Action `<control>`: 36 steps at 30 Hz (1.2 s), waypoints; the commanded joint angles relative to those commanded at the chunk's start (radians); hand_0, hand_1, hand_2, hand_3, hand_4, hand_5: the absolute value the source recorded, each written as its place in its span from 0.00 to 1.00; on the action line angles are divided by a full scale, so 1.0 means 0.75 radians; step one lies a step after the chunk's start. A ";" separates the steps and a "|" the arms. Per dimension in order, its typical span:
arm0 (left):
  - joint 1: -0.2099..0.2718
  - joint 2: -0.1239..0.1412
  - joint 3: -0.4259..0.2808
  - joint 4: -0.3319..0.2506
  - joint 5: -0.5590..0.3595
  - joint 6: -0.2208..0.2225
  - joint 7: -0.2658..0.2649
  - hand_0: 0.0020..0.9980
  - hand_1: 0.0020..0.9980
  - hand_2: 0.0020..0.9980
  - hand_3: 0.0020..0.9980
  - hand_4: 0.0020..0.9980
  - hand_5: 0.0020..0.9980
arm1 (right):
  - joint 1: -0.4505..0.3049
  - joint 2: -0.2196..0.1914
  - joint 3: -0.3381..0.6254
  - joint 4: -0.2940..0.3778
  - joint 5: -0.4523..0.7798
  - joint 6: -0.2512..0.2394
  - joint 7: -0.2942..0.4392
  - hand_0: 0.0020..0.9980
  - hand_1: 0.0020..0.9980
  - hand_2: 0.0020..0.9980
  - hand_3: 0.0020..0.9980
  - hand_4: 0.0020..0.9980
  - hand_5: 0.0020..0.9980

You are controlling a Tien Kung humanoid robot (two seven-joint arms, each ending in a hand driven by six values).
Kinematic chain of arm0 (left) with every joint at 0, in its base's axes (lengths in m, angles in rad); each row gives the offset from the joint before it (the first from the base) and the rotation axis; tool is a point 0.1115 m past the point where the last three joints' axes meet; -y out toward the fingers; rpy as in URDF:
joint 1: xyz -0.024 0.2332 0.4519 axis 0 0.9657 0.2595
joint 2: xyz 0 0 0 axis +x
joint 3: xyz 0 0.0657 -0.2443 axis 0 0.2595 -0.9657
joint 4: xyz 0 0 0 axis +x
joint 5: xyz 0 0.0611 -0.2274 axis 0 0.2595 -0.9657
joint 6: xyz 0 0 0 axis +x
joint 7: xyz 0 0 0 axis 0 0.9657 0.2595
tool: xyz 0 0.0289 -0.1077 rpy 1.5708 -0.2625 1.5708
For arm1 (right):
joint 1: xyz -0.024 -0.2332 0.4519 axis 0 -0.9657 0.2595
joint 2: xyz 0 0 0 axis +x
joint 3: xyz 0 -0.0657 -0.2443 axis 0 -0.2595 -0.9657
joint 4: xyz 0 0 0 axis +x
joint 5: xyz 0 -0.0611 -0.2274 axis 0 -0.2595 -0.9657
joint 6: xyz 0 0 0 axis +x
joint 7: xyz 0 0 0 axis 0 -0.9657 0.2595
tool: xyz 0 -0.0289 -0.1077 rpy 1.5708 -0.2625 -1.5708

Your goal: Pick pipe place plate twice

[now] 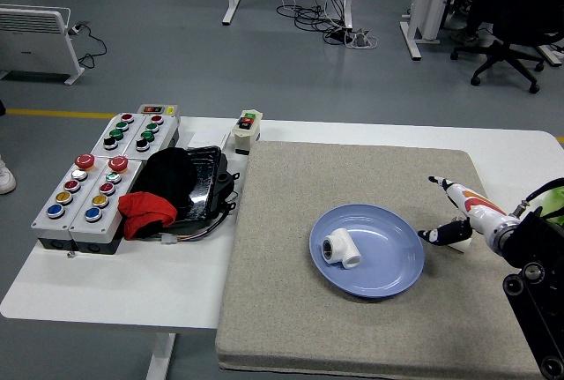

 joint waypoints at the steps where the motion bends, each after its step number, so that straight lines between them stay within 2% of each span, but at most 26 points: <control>1: 0.000 0.000 -0.002 0.000 0.002 0.000 0.001 0.62 0.59 0.52 0.59 0.27 1.00 | 0.008 -0.006 0.018 -0.028 -0.017 0.010 0.003 1.00 0.95 1.00 1.00 0.83 0.36; 7: 0.000 -0.001 -0.005 0.000 0.008 0.000 0.003 0.62 0.59 0.52 0.59 0.27 1.00 | 0.041 -0.011 0.032 -0.140 -0.052 0.006 0.023 1.00 0.94 1.00 1.00 0.81 0.35; 13: -0.002 -0.003 -0.005 -0.001 0.007 0.001 0.004 0.62 0.59 0.51 0.59 0.27 1.00 | 0.074 0.002 0.025 -0.251 -0.056 -0.033 0.071 1.00 0.93 1.00 1.00 0.80 0.35; 14: -0.002 -0.003 -0.006 -0.001 0.008 0.001 0.005 0.62 0.59 0.51 0.59 0.27 1.00 | 0.077 0.004 0.024 -0.258 -0.056 -0.036 0.075 0.98 0.92 0.99 0.97 0.80 0.34; 19: -0.003 -0.003 -0.005 -0.001 0.005 0.001 0.004 0.62 0.59 0.51 0.59 0.27 1.00 | 0.100 0.008 0.003 -0.305 -0.056 -0.058 0.117 0.98 0.92 0.99 0.97 0.80 0.34; 20: -0.003 -0.003 -0.006 -0.001 0.006 0.001 0.005 0.62 0.59 0.51 0.59 0.27 1.00 | 0.105 0.008 -0.001 -0.311 -0.056 -0.063 0.123 0.95 0.89 0.95 0.95 0.77 0.32; 24: -0.003 -0.004 -0.009 -0.002 0.011 0.001 0.007 0.62 0.59 0.51 0.59 0.27 1.00 | 0.148 0.017 -0.028 -0.395 -0.056 -0.118 0.190 0.95 0.89 0.95 0.95 0.77 0.32; 25: -0.003 -0.004 -0.009 -0.002 0.012 0.001 0.007 0.62 0.59 0.51 0.59 0.27 1.00 | 0.151 0.017 -0.029 -0.404 -0.056 -0.122 0.195 0.95 0.89 0.95 0.95 0.77 0.32; 26: -0.003 -0.004 -0.010 -0.002 0.012 0.002 0.007 0.62 0.59 0.51 0.59 0.27 1.00 | 0.156 0.017 -0.031 -0.417 -0.056 -0.123 0.198 0.88 0.83 0.89 0.91 0.75 0.28; 31: -0.002 -0.004 -0.010 -0.001 0.011 0.002 0.008 0.62 0.59 0.51 0.59 0.27 1.00 | 0.162 0.008 -0.050 -0.448 -0.056 -0.118 0.209 0.88 0.83 0.89 0.91 0.75 0.28; 32: -0.002 -0.005 -0.010 -0.001 0.010 0.002 0.008 0.62 0.59 0.51 0.59 0.27 1.00 | 0.164 0.008 -0.051 -0.453 -0.056 -0.109 0.204 0.84 0.79 0.82 0.88 0.72 0.26; 36: -0.001 -0.006 -0.013 -0.001 0.015 0.003 0.009 0.62 0.59 0.51 0.59 0.27 1.00 | 0.165 0.010 -0.048 -0.466 -0.056 -0.106 0.200 0.84 0.79 0.82 0.88 0.72 0.26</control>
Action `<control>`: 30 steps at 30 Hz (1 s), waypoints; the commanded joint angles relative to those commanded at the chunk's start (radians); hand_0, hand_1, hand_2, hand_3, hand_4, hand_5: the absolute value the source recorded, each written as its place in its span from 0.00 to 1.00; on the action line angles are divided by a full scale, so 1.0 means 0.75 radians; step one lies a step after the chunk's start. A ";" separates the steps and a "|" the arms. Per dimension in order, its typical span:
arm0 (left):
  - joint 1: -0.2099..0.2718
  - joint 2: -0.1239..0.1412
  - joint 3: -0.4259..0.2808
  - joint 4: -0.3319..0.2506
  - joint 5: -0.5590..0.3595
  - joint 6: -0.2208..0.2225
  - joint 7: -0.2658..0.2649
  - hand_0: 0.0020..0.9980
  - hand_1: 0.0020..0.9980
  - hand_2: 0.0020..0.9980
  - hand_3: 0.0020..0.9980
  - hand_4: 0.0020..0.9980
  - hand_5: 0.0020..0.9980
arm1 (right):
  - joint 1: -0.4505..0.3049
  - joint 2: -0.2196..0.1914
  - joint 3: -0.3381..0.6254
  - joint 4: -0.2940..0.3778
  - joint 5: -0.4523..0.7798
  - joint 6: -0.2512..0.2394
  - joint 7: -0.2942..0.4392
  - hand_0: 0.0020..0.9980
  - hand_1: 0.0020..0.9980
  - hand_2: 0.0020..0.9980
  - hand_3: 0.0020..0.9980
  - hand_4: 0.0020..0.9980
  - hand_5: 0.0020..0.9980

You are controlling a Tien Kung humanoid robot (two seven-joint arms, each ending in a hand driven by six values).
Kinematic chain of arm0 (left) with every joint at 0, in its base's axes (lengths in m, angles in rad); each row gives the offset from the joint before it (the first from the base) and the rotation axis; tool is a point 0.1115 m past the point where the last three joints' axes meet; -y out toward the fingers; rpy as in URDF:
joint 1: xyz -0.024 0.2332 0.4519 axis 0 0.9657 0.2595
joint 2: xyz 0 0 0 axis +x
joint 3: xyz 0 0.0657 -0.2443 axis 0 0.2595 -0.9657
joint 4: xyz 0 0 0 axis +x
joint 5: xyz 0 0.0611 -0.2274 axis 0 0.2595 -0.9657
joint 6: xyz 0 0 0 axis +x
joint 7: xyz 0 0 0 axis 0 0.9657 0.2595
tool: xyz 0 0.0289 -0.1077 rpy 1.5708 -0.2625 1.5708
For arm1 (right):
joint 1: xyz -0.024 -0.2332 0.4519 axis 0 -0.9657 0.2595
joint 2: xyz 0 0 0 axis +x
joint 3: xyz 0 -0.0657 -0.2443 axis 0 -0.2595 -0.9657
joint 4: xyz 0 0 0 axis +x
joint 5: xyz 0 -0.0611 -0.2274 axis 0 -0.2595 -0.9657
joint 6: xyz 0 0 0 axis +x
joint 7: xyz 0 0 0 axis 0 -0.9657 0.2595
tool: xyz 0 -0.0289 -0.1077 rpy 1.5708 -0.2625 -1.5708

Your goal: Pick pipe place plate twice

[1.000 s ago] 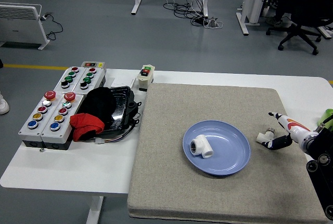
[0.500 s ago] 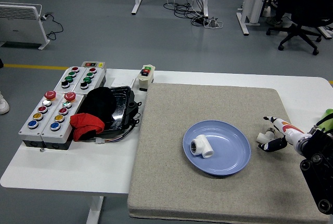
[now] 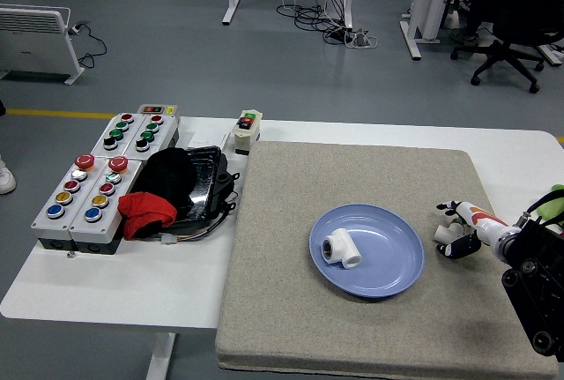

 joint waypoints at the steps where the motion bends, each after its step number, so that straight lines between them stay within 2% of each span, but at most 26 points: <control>1: 0.000 0.000 -0.002 0.000 0.004 0.000 0.001 0.62 0.59 0.51 0.59 0.27 1.00 | 0.000 0.001 0.002 -0.004 0.000 -0.003 0.002 0.84 0.79 0.82 0.88 0.72 0.26; 2: 0.001 0.000 -0.002 0.000 0.004 0.000 0.001 0.62 0.59 0.51 0.59 0.27 1.00 | -0.001 0.000 0.002 -0.005 0.000 -0.005 0.004 0.82 0.78 0.80 0.85 0.69 0.22; 7: 0.003 0.000 -0.004 0.000 0.007 0.001 0.002 0.62 0.59 0.51 0.59 0.27 1.00 | -0.009 -0.004 -0.004 -0.003 0.000 -0.033 0.022 0.82 0.78 0.80 0.85 0.69 0.22; 8: 0.004 -0.001 -0.005 0.000 0.009 0.001 0.003 0.62 0.59 0.52 0.59 0.27 1.00 | -0.012 -0.004 -0.005 -0.002 0.000 -0.047 0.029 0.63 0.67 0.65 0.77 0.61 0.14; 14: 0.007 -0.001 -0.009 0.000 0.013 0.001 0.005 0.62 0.59 0.52 0.59 0.27 1.00 | -0.020 -0.006 -0.010 0.003 0.000 -0.080 0.044 0.63 0.67 0.65 0.77 0.61 0.14; 15: 0.008 -0.001 -0.009 0.000 0.014 0.001 0.005 0.62 0.59 0.52 0.59 0.27 1.00 | -0.024 -0.007 -0.010 0.008 0.000 -0.087 0.045 0.46 0.57 0.57 0.71 0.55 0.10; 24: 0.009 0.000 -0.008 0.000 0.012 0.001 0.004 0.62 0.59 0.52 0.59 0.27 1.00 | -0.035 -0.019 0.000 0.057 0.000 -0.122 0.049 0.43 0.54 0.56 0.70 0.54 0.09; 28: 0.008 0.001 -0.002 -0.001 0.005 -0.001 0.000 0.62 0.59 0.52 0.59 0.27 1.00 | -0.041 -0.030 0.006 0.106 0.000 -0.125 0.045 0.42 0.53 0.55 0.69 0.52 0.09; 30: 0.006 0.002 0.002 -0.001 0.000 -0.001 -0.002 0.62 0.59 0.52 0.59 0.27 1.00 | -0.045 -0.042 0.000 0.160 0.000 -0.126 0.040 0.42 0.53 0.55 0.69 0.52 0.09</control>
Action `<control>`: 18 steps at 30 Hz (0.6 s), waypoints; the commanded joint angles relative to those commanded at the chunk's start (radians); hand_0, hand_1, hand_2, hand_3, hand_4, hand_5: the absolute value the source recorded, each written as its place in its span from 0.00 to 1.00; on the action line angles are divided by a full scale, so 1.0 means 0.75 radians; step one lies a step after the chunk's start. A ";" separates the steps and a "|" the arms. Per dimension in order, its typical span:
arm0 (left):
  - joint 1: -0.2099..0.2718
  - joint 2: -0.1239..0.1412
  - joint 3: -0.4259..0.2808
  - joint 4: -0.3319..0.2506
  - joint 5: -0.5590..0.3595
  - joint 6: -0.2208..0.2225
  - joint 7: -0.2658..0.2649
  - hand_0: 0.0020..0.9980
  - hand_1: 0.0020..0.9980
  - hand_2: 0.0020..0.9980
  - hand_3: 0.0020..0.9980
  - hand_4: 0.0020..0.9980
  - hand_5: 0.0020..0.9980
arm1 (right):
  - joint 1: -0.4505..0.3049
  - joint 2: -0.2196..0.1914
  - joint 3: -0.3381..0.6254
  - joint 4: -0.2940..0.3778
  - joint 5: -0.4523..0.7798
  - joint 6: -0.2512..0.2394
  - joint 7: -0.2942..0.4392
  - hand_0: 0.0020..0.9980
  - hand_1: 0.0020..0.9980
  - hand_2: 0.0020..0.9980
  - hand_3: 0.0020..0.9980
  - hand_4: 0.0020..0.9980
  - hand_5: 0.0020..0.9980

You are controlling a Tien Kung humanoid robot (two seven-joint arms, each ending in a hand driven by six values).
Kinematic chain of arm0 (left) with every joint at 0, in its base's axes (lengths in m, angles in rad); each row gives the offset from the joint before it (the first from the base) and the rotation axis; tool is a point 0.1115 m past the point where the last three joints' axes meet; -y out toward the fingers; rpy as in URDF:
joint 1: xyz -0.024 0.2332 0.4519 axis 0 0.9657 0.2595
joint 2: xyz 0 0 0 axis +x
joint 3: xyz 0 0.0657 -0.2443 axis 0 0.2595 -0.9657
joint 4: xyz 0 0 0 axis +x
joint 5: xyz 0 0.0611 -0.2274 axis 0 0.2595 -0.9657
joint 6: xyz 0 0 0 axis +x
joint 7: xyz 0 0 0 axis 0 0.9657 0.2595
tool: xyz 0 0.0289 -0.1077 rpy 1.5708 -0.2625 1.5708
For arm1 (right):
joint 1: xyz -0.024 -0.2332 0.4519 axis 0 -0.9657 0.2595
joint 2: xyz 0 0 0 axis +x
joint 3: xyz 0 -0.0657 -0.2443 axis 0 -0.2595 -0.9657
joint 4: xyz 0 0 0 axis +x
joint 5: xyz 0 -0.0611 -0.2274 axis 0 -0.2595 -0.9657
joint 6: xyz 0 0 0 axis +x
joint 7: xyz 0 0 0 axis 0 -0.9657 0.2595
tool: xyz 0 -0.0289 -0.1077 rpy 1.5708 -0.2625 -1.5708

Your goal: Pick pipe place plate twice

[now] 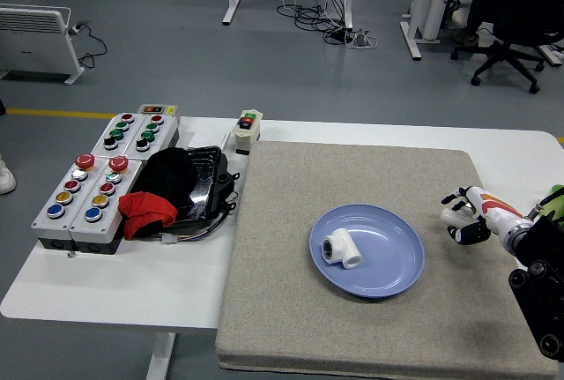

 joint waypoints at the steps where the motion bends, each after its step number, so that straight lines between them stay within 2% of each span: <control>1: -0.001 0.000 0.002 0.000 -0.002 0.000 -0.001 0.62 0.59 0.52 0.59 0.27 1.00 | -0.003 -0.005 -0.005 0.032 0.000 -0.001 -0.004 0.42 0.53 0.55 0.69 0.52 0.09; 5: -0.003 0.001 0.003 0.000 -0.003 -0.001 -0.001 0.62 0.59 0.52 0.59 0.27 1.00 | -0.011 -0.022 -0.058 0.135 0.024 -0.009 -0.010 0.42 0.53 0.55 0.69 0.54 0.11; 8: -0.004 0.001 0.003 0.000 -0.003 -0.001 -0.001 0.62 0.59 0.52 0.59 0.27 1.00 | -0.020 -0.032 -0.122 0.207 0.098 0.008 -0.022 0.42 0.53 0.55 0.69 0.54 0.11; 12: -0.005 0.000 0.005 0.000 -0.008 -0.001 -0.002 0.62 0.59 0.52 0.59 0.27 1.00 | -0.024 -0.048 -0.231 0.270 0.158 0.067 -0.015 0.44 0.54 0.55 0.69 0.54 0.10; 14: -0.006 0.000 0.004 0.000 -0.004 -0.001 -0.001 0.62 0.59 0.52 0.59 0.27 1.00 | -0.019 -0.054 -0.303 0.284 0.151 0.123 -0.003 0.44 0.54 0.55 0.69 0.54 0.10; 15: -0.006 0.000 0.004 0.000 -0.004 -0.001 -0.001 0.62 0.59 0.52 0.59 0.27 1.00 | -0.018 -0.055 -0.332 0.286 0.145 0.138 0.002 0.64 0.66 0.63 0.72 0.52 0.08; 18: -0.006 0.001 0.008 0.000 -0.011 -0.001 -0.004 0.62 0.59 0.52 0.59 0.27 1.00 | -0.018 -0.054 -0.371 0.286 0.132 0.174 0.023 0.64 0.66 0.63 0.72 0.52 0.08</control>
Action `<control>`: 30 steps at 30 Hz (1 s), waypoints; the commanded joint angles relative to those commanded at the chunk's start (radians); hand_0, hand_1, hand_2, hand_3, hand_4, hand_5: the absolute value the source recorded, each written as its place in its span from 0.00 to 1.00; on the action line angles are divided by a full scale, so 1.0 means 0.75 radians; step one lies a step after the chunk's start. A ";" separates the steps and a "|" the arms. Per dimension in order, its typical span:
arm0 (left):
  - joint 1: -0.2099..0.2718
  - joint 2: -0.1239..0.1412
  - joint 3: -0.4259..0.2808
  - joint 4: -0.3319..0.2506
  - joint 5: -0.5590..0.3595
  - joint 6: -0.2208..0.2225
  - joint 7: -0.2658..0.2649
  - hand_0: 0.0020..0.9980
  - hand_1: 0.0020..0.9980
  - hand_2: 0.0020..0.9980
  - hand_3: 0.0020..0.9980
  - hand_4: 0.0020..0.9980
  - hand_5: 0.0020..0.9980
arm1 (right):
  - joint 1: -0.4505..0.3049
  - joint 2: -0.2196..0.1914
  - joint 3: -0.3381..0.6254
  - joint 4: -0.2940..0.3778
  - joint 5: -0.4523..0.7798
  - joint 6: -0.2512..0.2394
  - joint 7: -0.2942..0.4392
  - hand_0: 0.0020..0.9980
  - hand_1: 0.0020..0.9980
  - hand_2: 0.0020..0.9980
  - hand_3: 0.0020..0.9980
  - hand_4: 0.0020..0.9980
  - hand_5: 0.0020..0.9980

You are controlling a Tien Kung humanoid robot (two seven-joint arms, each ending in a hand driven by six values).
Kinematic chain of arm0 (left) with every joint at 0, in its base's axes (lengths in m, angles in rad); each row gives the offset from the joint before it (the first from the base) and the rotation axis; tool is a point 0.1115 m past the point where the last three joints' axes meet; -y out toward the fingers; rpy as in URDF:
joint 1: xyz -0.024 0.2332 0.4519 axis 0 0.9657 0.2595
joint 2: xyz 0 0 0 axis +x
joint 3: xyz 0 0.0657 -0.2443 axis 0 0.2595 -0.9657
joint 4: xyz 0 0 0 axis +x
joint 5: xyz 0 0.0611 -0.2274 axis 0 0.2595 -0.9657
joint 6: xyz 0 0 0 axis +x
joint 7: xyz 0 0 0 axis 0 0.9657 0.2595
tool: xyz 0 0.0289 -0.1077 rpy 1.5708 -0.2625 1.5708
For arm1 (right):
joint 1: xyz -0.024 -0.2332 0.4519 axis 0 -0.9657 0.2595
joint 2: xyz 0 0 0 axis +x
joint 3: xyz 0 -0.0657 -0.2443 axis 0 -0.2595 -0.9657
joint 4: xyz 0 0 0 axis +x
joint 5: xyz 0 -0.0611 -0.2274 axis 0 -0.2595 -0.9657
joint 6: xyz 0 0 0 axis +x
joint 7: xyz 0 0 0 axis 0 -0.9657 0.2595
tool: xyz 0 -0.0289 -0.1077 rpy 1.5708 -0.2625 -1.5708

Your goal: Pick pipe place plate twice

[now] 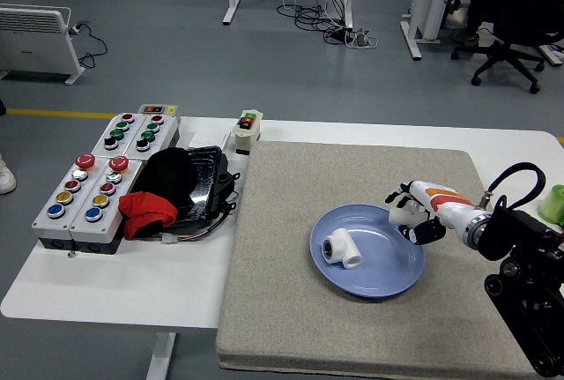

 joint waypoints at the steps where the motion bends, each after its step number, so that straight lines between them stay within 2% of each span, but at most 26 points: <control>1: 0.000 0.000 0.001 0.000 -0.001 0.000 0.000 0.62 0.59 0.52 0.59 0.27 1.00 | 0.000 0.000 -0.005 -0.001 -0.001 0.006 0.004 0.64 0.66 0.63 0.72 0.52 0.08; 2: -0.001 0.000 0.000 0.000 0.000 0.000 0.000 0.62 0.59 0.52 0.59 0.27 1.00 | 0.001 0.000 -0.018 -0.006 -0.001 0.018 0.020 0.64 0.66 0.63 0.72 0.52 0.08; 3: -0.001 0.000 0.000 0.000 0.000 0.000 0.000 0.62 0.59 0.52 0.59 0.27 1.00 | 0.000 0.001 -0.028 -0.009 -0.006 0.022 0.030 0.86 0.84 0.94 0.85 0.56 0.10; 8: -0.001 0.000 -0.001 0.000 0.000 0.000 0.001 0.62 0.59 0.52 0.59 0.27 1.00 | -0.002 0.006 -0.054 -0.014 -0.036 0.016 0.067 0.86 0.84 0.94 0.85 0.56 0.10; 9: -0.002 0.000 -0.001 0.000 0.001 0.000 0.001 0.62 0.59 0.52 0.59 0.27 1.00 | -0.001 0.007 -0.056 -0.017 -0.041 0.013 0.078 0.98 0.93 1.00 0.98 0.74 0.20; 14: -0.002 0.000 -0.001 0.000 0.001 0.000 0.002 0.62 0.59 0.52 0.59 0.27 1.00 | 0.000 0.009 -0.051 -0.021 -0.046 0.031 0.116 0.98 0.93 1.00 0.98 0.74 0.20; 15: -0.002 0.000 -0.001 0.000 0.001 0.000 0.002 0.62 0.59 0.52 0.59 0.27 1.00 | 0.000 0.009 -0.050 -0.021 -0.046 0.034 0.117 1.00 0.97 1.00 1.00 0.83 0.23; 23: -0.001 0.000 0.000 0.000 0.000 -0.001 0.002 0.62 0.59 0.52 0.59 0.27 1.00 | -0.011 0.010 -0.018 -0.013 -0.034 0.054 0.116 1.00 0.98 1.00 1.00 0.82 0.21; 26: 0.001 -0.001 -0.001 0.000 0.002 0.000 0.002 0.62 0.59 0.52 0.59 0.27 1.00 | -0.022 0.015 0.023 0.002 -0.022 0.014 0.113 1.00 0.98 1.00 1.00 0.82 0.21; 27: 0.001 -0.001 -0.001 0.000 0.002 0.000 0.002 0.62 0.59 0.52 0.59 0.27 1.00 | -0.024 0.016 0.028 0.004 -0.021 0.009 0.113 1.00 0.96 1.00 1.00 0.77 0.19; 30: 0.002 -0.001 -0.001 0.001 0.003 0.001 0.002 0.62 0.59 0.52 0.59 0.27 1.00 | -0.034 0.019 0.070 0.018 0.019 -0.046 0.102 1.00 0.96 1.00 1.00 0.77 0.19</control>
